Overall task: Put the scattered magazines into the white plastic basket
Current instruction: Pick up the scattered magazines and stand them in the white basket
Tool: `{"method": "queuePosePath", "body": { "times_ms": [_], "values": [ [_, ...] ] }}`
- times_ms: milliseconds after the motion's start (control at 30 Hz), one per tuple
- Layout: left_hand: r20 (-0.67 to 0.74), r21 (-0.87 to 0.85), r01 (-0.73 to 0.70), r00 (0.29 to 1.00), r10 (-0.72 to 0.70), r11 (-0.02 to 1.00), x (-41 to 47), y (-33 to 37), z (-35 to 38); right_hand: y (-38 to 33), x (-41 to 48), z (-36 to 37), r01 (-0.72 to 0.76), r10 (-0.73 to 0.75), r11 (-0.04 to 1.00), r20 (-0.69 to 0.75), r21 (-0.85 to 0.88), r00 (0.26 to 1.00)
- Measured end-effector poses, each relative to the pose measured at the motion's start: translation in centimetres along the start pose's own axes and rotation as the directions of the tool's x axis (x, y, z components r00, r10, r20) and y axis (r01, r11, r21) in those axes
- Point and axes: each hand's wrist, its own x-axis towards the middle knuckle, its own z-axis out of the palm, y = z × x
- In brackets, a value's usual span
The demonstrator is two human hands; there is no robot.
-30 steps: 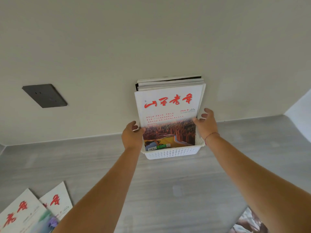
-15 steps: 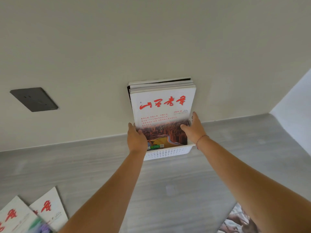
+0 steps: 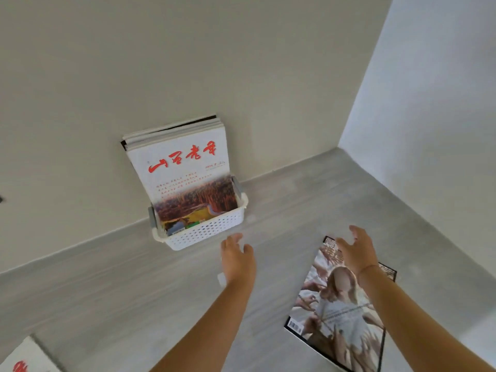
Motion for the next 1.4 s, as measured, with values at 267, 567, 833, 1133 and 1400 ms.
{"method": "queuePosePath", "body": {
  "times_ms": [267,567,833,1133,1400],
  "values": [
    [0.473,0.26,0.141,0.844,-0.254,0.955,-4.9,-0.8,7.9,9.7,-4.9,-5.4,-0.382,0.413,0.888,-0.078,0.255,0.908],
    [0.563,0.247,0.291,0.733,-0.381,0.924,-5.5,0.7,11.2,10.4,-5.9,-6.7,-0.508,0.458,0.544,0.271,0.668,0.846],
    [0.654,0.014,0.215,0.736,-0.172,0.976,-6.1,0.7,9.0,10.0,-5.8,-6.8,-0.409,0.306,0.707,0.271,0.577,0.913],
    [0.428,-0.319,0.12,0.903,0.029,0.94,-1.7,4.5,0.7,2.9,-3.3,-2.4,-0.222,0.065,0.913,0.416,0.341,0.907],
    [-0.106,-0.291,-0.13,0.989,0.103,0.948,4.7,6.5,-11.8,-13.2,-2.5,4.6,0.289,-0.401,0.899,0.355,0.328,0.844]
  ]
}}
